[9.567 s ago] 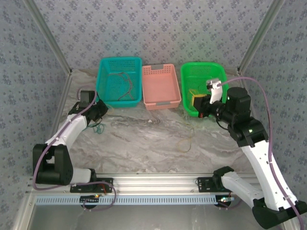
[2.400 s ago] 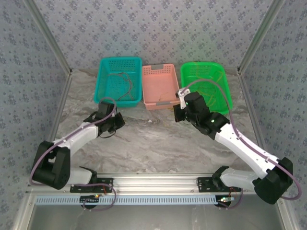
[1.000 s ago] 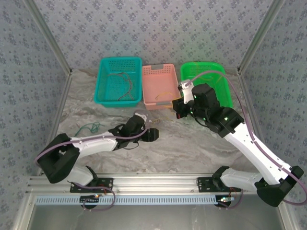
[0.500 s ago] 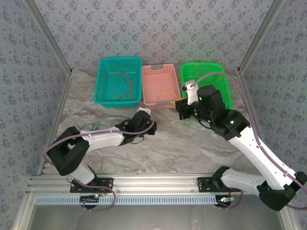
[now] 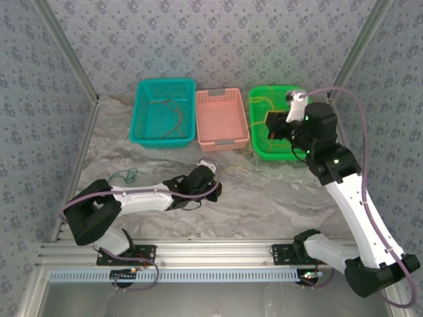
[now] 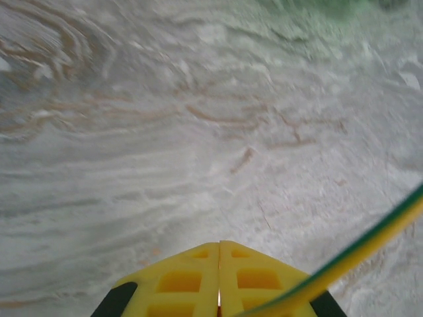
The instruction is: Untangle the cables
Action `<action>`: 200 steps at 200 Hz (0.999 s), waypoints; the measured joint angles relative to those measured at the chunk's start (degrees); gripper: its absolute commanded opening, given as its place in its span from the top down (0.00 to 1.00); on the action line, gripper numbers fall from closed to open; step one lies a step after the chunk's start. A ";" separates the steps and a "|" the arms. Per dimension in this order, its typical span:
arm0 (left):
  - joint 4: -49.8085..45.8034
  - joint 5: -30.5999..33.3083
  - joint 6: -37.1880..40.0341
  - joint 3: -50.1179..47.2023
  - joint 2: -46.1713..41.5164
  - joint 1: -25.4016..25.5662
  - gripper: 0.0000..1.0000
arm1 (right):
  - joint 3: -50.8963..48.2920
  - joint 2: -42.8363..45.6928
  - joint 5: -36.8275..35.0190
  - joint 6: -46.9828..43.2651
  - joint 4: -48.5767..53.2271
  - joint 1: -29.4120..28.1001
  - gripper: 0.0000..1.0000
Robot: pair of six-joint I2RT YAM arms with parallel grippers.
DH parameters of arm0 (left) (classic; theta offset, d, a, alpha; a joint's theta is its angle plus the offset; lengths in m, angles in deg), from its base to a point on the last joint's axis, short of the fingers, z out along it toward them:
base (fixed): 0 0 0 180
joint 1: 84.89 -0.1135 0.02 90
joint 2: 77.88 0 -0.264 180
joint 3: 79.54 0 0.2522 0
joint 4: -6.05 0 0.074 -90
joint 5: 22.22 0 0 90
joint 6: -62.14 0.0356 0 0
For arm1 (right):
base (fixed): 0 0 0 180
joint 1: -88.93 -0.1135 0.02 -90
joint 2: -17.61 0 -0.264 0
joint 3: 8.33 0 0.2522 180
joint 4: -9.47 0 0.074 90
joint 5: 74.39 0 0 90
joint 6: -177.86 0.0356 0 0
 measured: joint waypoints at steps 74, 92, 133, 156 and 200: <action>-5.05 0.31 4.28 1.64 0.98 7.78 1.00 | 6.05 -9.33 7.30 9.75 -14.80 18.78 1.00; -6.12 0.35 5.31 2.14 1.11 9.11 1.00 | 6.05 -11.91 8.76 12.41 -17.44 20.63 1.00; -7.54 0.57 6.82 2.47 1.31 9.94 1.00 | 6.82 -15.74 11.21 16.04 -21.00 23.17 1.00; -7.63 1.20 7.72 2.51 1.31 10.51 1.00 | 7.23 -17.07 13.81 18.97 -23.69 26.16 1.00; -7.08 2.54 9.40 4.17 1.97 12.74 1.00 | 7.98 -20.20 19.28 22.67 -26.99 28.92 1.00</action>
